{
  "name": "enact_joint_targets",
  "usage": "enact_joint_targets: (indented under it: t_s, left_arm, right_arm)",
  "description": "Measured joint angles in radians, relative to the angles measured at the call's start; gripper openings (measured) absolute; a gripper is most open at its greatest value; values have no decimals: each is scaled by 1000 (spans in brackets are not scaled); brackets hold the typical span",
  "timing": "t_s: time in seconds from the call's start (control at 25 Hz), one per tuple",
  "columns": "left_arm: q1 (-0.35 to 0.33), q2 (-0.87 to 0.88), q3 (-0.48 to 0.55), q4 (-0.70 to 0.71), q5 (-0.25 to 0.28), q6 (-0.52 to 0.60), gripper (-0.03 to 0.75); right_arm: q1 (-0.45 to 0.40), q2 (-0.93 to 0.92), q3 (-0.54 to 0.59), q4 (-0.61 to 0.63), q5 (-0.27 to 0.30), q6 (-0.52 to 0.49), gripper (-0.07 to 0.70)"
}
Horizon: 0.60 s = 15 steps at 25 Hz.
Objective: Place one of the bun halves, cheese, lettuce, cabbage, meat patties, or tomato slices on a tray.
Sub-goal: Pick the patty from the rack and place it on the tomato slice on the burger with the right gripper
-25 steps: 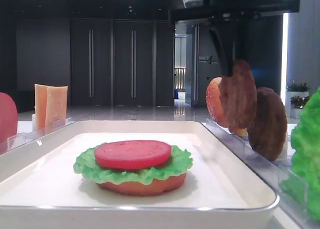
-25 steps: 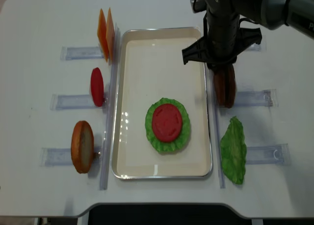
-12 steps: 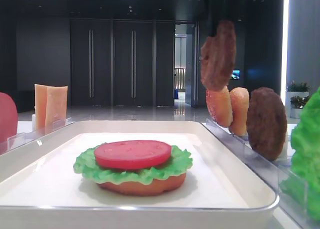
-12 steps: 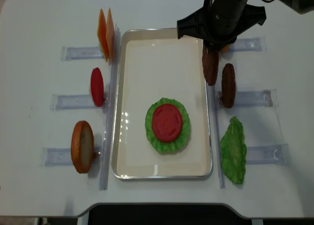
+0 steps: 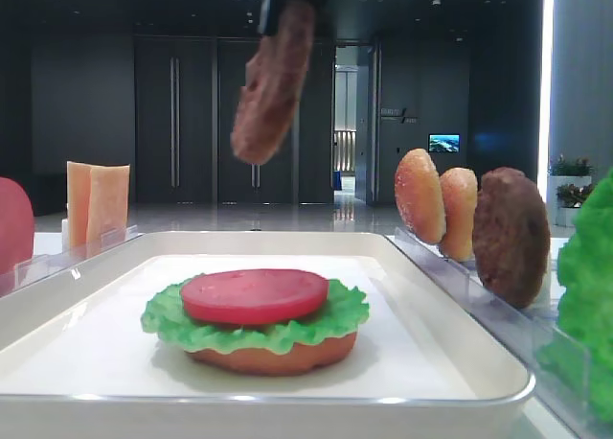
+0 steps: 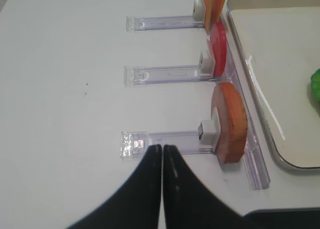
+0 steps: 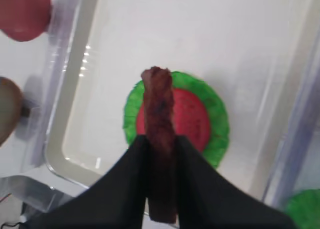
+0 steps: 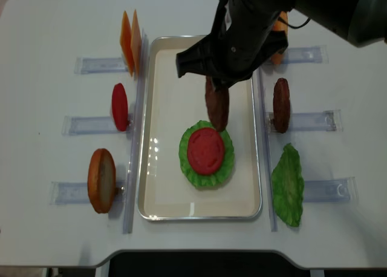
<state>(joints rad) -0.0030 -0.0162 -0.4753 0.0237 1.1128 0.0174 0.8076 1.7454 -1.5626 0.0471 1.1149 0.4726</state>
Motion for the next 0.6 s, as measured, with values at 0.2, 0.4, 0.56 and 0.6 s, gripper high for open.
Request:
enact_joint_targets:
  t_s: [0.2,0.4,0.56,0.6]
  left_arm:
    - [0,0,0,0,0,0,-7]
    - [0,0,0,0,0,0,-7]
    - [0,0,0,0,0,0,-7]
    - [0,0,0,0,0,0,-7]
  right_arm:
    - [5,0,90,161,-148,-107,109]
    - [-4,0,167,285,-245,-206,109]
    - [-50,-11,247,431,-322,-324,109]
    - [-64,-17,272,480,-341,-375,109]
